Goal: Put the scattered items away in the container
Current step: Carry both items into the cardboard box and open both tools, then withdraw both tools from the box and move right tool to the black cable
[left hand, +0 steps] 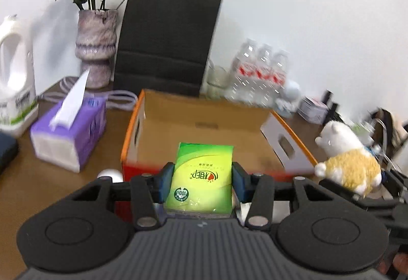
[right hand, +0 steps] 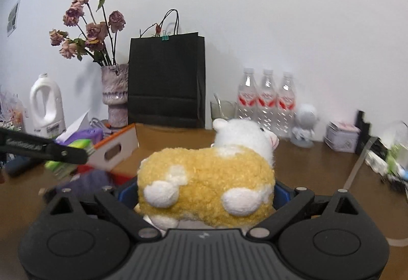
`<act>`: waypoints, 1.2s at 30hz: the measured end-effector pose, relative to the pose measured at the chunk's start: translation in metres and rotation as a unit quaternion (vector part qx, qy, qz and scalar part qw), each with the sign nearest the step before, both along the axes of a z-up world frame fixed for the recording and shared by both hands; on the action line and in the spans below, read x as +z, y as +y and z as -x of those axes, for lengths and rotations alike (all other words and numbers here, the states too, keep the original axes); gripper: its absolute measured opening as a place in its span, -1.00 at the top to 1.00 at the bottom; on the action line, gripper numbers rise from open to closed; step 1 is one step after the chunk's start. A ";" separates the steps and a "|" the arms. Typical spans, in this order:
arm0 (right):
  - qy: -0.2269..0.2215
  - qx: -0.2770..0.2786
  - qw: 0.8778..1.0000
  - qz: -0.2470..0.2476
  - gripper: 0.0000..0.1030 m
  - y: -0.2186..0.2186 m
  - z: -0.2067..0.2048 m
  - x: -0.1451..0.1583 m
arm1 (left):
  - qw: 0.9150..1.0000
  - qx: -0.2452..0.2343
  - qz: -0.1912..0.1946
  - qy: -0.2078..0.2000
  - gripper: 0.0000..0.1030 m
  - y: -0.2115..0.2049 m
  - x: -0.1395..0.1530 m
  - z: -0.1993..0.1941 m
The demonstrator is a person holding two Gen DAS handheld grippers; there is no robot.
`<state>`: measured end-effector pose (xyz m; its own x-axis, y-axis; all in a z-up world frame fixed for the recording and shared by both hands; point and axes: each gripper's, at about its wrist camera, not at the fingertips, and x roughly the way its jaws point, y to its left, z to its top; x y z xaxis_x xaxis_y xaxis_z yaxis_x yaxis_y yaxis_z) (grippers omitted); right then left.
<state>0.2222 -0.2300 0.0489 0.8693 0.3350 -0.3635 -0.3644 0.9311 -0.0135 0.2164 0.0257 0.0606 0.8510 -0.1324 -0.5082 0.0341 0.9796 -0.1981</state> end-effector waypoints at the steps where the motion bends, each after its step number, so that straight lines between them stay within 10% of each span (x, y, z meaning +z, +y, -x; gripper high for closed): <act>1: 0.003 -0.002 1.000 0.001 -0.89 0.007 -0.014 0.004 | 1.000 0.004 -0.003 0.000 0.06 -0.001 0.003 -0.012; 10: 0.096 -0.009 0.995 0.011 -0.89 0.044 -0.112 -0.001 | 0.998 0.031 -0.016 0.058 0.06 -0.005 -0.006 -0.094; 26: 0.194 -0.014 0.980 0.032 -0.90 0.058 -0.149 -0.041 | 0.988 0.033 -0.042 0.144 0.04 -0.017 -0.050 -0.130; 28: 0.201 -0.013 0.979 0.032 -0.95 0.059 -0.149 -0.043 | 0.988 0.031 -0.040 0.146 -0.27 -0.017 -0.051 -0.131; 30: 0.203 -0.013 0.978 0.034 -1.00 0.059 -0.149 -0.042 | 0.989 0.029 -0.036 0.144 -1.00 -0.016 -0.050 -0.131; 36: 0.192 -0.012 0.981 0.032 -1.00 0.055 -0.145 -0.032 | 0.991 0.023 -0.027 0.130 -1.00 -0.012 -0.037 -0.125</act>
